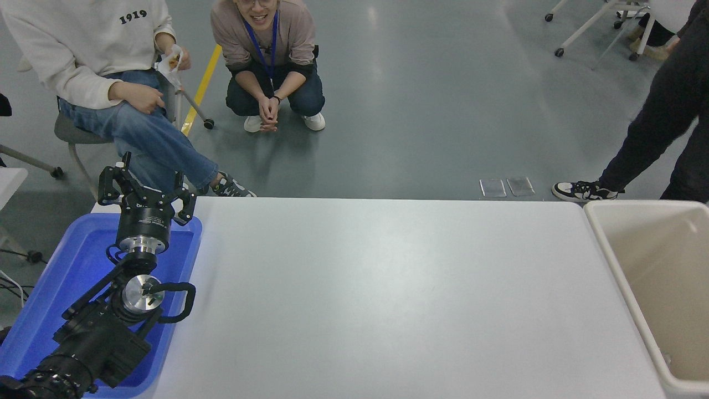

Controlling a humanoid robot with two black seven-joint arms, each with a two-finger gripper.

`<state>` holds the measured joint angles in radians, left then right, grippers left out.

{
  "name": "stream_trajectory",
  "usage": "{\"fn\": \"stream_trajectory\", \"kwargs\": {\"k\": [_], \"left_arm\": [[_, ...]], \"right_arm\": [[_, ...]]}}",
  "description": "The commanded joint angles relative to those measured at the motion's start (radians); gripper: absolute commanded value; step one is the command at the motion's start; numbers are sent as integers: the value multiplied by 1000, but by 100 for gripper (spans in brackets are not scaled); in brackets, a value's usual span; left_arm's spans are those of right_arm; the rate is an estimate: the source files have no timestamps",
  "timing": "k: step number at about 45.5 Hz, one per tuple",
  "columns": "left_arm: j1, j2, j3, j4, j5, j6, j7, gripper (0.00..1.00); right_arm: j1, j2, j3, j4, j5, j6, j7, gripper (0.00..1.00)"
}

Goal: Pick up paper ball place in dustbin

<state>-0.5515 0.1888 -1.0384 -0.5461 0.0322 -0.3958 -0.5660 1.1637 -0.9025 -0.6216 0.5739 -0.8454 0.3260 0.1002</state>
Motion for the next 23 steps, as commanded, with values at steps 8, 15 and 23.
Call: {"fn": "stream_trajectory", "kwargs": {"k": [8, 15, 23], "left_arm": [[-1, 0, 0, 0, 0, 0, 0, 99], [-1, 0, 0, 0, 0, 0, 0, 99], [-1, 0, 0, 0, 0, 0, 0, 99]], "right_arm": [[-387, 178, 324, -222, 11, -177, 6, 0], [-447, 249, 407, -296, 46, -179, 4, 0], [-473, 292, 483, -307, 66, -182, -4, 0]]}}
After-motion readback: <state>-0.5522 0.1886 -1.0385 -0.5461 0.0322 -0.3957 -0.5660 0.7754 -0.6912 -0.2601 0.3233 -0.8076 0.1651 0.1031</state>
